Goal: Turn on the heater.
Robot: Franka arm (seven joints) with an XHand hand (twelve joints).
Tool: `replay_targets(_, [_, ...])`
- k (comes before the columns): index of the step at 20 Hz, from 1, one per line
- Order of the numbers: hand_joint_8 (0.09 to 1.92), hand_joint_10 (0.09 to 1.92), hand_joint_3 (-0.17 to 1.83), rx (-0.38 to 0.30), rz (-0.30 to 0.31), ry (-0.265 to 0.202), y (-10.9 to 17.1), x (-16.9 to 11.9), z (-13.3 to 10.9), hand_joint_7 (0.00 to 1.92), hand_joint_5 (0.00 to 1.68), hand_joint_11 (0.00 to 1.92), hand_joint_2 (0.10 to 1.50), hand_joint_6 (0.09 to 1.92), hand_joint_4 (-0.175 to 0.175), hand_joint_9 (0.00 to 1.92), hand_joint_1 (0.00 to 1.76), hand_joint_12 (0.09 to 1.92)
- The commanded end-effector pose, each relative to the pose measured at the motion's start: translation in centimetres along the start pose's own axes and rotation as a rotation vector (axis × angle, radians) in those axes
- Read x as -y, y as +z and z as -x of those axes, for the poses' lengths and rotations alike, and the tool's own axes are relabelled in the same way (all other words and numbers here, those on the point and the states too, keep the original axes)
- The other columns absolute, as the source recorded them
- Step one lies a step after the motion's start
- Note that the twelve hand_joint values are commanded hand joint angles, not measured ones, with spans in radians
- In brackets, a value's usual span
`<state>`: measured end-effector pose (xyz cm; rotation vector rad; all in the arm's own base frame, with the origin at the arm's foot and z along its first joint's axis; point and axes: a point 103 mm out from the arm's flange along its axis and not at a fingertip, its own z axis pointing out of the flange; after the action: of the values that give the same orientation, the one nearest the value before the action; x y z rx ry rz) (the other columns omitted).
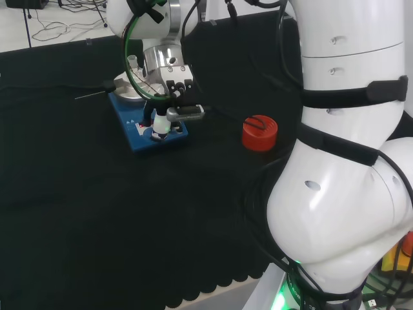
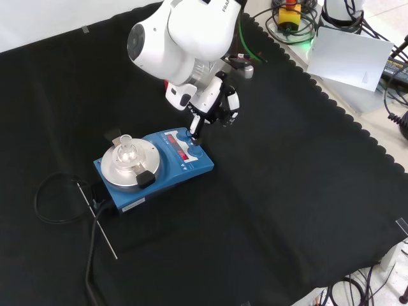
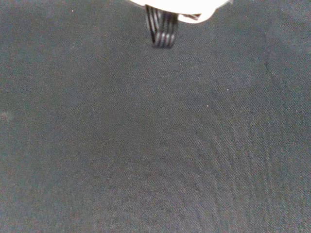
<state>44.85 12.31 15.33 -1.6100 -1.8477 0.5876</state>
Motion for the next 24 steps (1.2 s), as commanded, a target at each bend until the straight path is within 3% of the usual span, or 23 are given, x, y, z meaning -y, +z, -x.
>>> replay_targets(1, [1.52,1.41,0.94,0.002,-0.011,-0.009,0.17,0.01,0.26,1.45,0.2,1.08,0.75,0.57,-0.068,1.48,1.4,1.27])
replay_targets(24, [1.52,1.42,0.96,-0.001,-0.024,-0.003,0.56,-0.81,1.2,1.45,0.21,1.08,0.74,0.47,-0.063,1.48,1.4,1.27])
